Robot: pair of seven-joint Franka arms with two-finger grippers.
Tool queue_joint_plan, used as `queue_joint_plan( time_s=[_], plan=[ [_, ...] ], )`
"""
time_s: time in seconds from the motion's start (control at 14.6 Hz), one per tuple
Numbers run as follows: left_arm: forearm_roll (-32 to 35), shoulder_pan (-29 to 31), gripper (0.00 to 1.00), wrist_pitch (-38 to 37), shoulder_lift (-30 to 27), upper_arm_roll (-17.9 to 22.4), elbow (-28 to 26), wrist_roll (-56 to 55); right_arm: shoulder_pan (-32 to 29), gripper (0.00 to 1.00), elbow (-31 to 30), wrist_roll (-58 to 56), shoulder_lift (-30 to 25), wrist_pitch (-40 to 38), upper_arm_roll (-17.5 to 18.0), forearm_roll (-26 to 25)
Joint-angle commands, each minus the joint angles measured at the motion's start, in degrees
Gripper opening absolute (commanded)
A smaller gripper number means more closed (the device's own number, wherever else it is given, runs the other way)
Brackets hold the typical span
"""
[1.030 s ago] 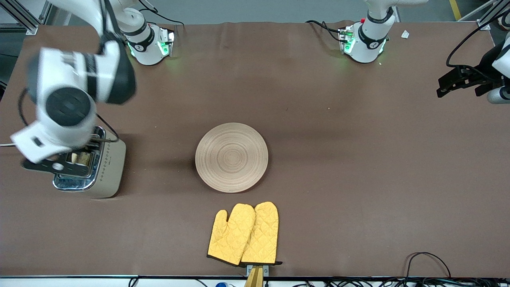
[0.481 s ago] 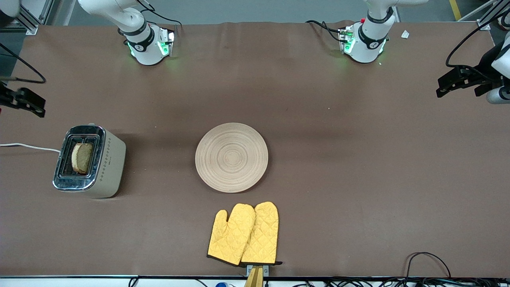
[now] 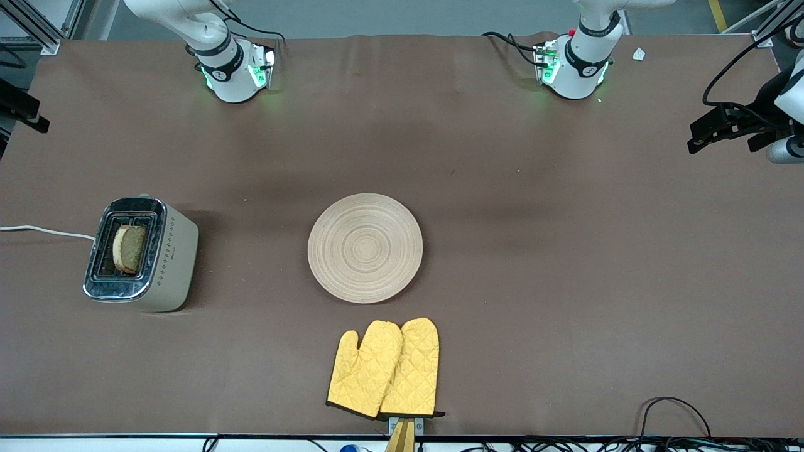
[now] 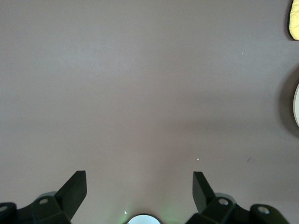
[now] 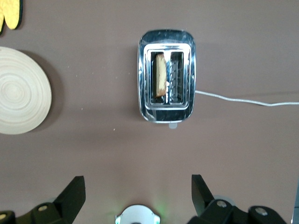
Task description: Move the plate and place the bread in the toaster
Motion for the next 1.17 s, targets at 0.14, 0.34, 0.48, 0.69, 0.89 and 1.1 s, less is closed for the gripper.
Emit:
queue_joint_plan(
  time_s=[0.14,0.34,0.48,0.69,0.89,1.1],
  plan=[
    [0.4,-0.2,1.00,0.0,0.1,0.1,0.5,0.7,-10.8,1.00,-2.6,-0.4,-3.5,-1.6,10.2,1.4],
    [0.4,-0.1,1.00,0.0,0.1,0.1,0.5,0.7,-10.6,1.00,-9.1,-0.4,-4.8,5.6,10.1,1.4],
    [0.6,-0.1,1.00,0.0,0.1,0.1,0.5,0.8,-10.6,1.00,-13.8,-0.4,-5.9,11.3,10.1,1.4],
    [0.8,0.0,1.00,0.0,0.1,0.1,0.6,0.7,-10.6,1.00,-19.1,-0.4,-6.7,17.2,10.0,1.4],
    [0.8,0.0,1.00,0.0,0.6,0.1,1.5,0.7,-10.3,1.00,-18.9,-0.1,-6.7,17.9,10.2,1.4],
    [0.9,-0.3,1.00,0.0,1.2,0.0,2.3,0.7,-10.2,1.00,-18.6,0.0,-6.7,18.0,10.2,1.4]
  ],
)
